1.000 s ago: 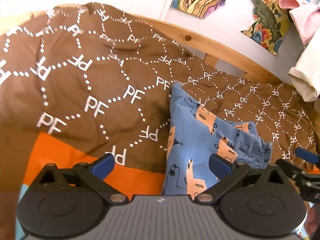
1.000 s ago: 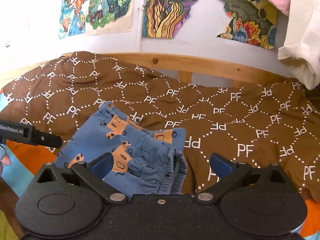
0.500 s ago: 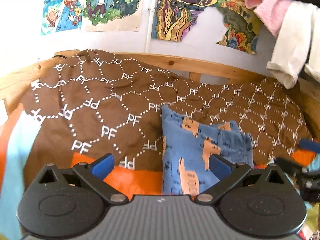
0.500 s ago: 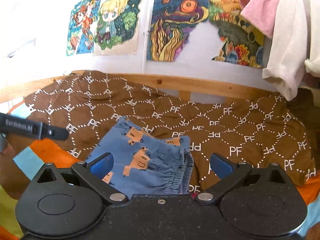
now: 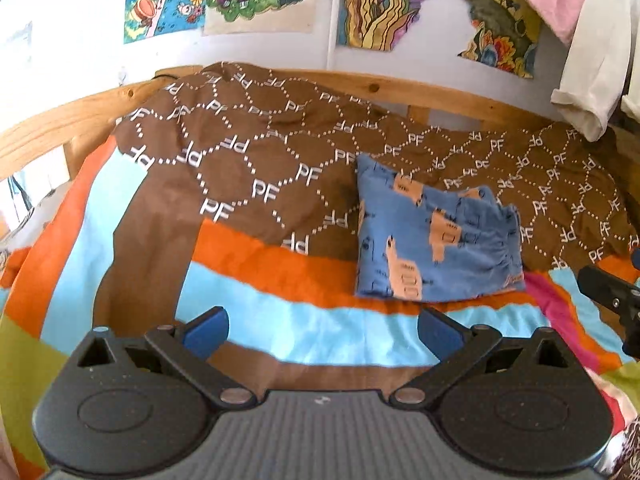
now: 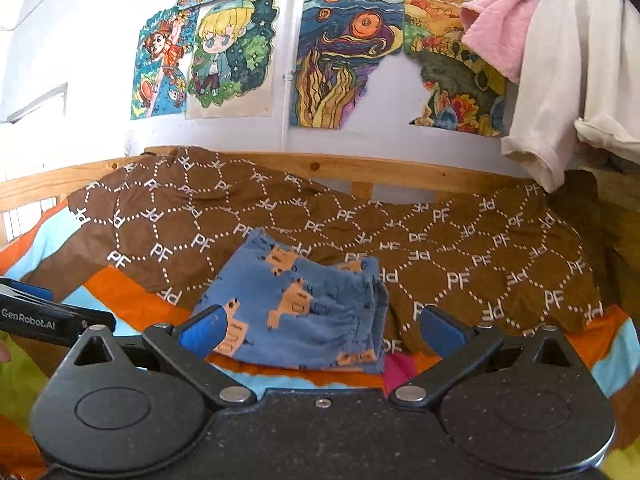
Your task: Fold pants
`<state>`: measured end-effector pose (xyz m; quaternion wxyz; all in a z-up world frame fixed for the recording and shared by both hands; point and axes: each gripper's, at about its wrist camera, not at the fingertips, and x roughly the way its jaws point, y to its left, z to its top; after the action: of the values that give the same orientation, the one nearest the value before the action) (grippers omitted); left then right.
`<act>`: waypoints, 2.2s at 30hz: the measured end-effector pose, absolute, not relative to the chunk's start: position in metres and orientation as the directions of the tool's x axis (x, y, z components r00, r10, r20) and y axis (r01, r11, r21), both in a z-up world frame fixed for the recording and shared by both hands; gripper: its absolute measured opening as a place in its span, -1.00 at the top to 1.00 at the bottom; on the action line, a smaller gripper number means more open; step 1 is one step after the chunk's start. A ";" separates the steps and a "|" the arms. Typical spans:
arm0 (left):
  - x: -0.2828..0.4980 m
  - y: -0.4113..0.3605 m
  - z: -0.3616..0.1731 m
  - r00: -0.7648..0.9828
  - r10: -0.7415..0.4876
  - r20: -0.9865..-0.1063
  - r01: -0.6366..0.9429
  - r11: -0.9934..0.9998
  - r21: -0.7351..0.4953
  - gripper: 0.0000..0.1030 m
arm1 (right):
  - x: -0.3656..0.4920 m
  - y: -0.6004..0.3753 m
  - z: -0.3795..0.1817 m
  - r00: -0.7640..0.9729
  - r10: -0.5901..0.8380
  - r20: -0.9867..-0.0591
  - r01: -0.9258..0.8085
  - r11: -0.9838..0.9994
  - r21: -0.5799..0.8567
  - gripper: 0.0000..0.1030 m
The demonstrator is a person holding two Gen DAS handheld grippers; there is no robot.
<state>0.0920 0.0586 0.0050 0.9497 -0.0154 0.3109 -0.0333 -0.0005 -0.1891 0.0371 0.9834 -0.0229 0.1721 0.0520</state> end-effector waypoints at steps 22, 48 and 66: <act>0.100 0.040 -0.018 0.754 -0.090 -0.651 0.114 0.993 -0.006 -0.99 | 0.001 -0.195 0.009 0.896 0.064 -0.439 -0.079 0.997 -0.014 -0.99; 0.101 0.042 -0.019 0.745 -0.090 -0.661 0.102 0.995 -0.020 -0.99 | 0.004 -0.191 0.007 0.887 0.071 -0.456 -0.090 0.996 -0.020 -0.99; 0.101 0.042 -0.014 0.747 -0.095 -0.658 0.090 0.995 -0.041 -0.99 | 0.004 -0.191 0.007 0.887 0.072 -0.457 -0.090 0.996 -0.018 -0.99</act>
<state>0.1008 0.0418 -0.0138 0.9346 -0.0036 0.3523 -0.0493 0.0037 -0.1910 0.0071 0.9711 -0.0193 0.2343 0.0419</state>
